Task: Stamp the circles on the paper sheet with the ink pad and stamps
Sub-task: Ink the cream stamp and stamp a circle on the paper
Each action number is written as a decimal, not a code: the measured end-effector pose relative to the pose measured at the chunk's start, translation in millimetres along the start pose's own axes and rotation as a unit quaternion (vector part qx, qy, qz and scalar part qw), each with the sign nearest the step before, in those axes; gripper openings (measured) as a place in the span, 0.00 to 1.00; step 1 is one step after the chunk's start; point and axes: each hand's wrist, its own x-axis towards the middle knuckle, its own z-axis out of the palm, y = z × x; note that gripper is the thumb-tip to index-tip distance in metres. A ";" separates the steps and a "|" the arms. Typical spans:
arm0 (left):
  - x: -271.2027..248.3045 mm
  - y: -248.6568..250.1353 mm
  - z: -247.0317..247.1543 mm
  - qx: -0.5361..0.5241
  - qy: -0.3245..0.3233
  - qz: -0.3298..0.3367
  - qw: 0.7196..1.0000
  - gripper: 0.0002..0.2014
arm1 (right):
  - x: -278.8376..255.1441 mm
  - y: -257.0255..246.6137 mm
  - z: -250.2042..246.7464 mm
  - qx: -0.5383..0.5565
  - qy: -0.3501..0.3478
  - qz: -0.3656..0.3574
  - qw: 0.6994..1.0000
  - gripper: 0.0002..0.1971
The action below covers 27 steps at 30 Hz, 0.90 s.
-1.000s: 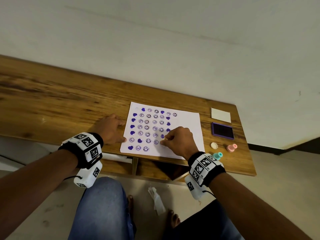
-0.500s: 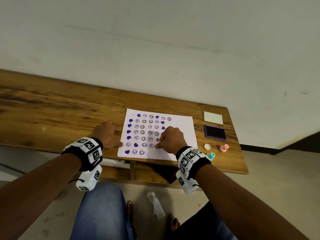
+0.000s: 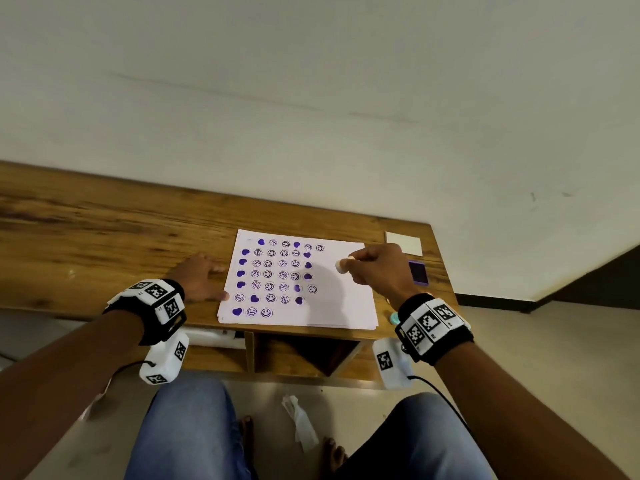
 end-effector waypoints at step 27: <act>13.4 257.0 133.9 -0.051 0.008 0.242 0.969 0.22 | 15.0 111.7 -119.6 -0.080 0.075 -0.018 0.994 0.12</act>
